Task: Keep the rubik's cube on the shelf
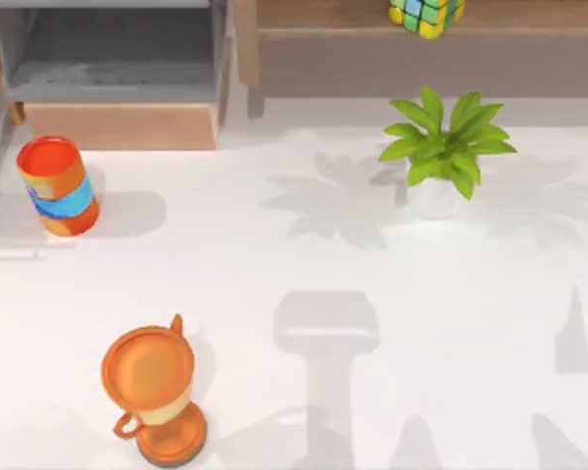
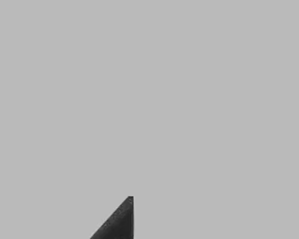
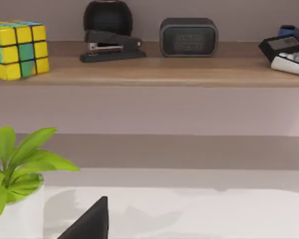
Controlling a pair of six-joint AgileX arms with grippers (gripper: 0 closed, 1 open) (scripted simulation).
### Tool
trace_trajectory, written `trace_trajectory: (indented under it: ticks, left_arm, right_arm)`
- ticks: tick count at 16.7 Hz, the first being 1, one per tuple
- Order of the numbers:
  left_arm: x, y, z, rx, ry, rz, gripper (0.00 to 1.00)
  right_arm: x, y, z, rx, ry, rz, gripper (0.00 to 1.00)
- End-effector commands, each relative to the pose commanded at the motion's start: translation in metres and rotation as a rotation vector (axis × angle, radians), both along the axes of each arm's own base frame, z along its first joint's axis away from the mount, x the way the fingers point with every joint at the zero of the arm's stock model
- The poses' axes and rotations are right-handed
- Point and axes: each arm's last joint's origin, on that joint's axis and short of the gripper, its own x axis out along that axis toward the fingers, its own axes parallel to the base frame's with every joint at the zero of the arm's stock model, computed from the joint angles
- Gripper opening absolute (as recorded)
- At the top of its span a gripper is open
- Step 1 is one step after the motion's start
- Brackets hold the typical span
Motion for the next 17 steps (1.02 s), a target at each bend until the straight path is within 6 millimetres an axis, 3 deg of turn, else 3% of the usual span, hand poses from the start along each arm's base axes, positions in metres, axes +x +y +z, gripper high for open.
trace_trajectory:
  ticks: [2, 4, 8, 12, 17]
  left_arm:
    - [0.072, -0.001, -0.004, -0.046, -0.166, -0.279, 1.0]
    - [0.136, -0.014, -0.007, -0.127, -0.309, -0.534, 1.0]
    - [0.231, -0.063, -0.013, -0.354, -0.518, -0.955, 1.0]
    - [0.286, -0.116, -0.017, -0.597, -0.626, -1.243, 1.0]
    - [0.316, -0.159, -0.022, -0.813, -0.666, -1.429, 1.0]
  right_arm:
    - [0.0, 0.0, 0.0, 0.0, 0.0, 0.0, 1.0]
    - [0.0, 0.0, 0.0, 0.0, 0.0, 0.0, 1.0]
    - [0.0, 0.0, 0.0, 0.0, 0.0, 0.0, 1.0]
    - [0.0, 0.0, 0.0, 0.0, 0.0, 0.0, 1.0]
    - [0.0, 0.0, 0.0, 0.0, 0.0, 0.0, 1.0]
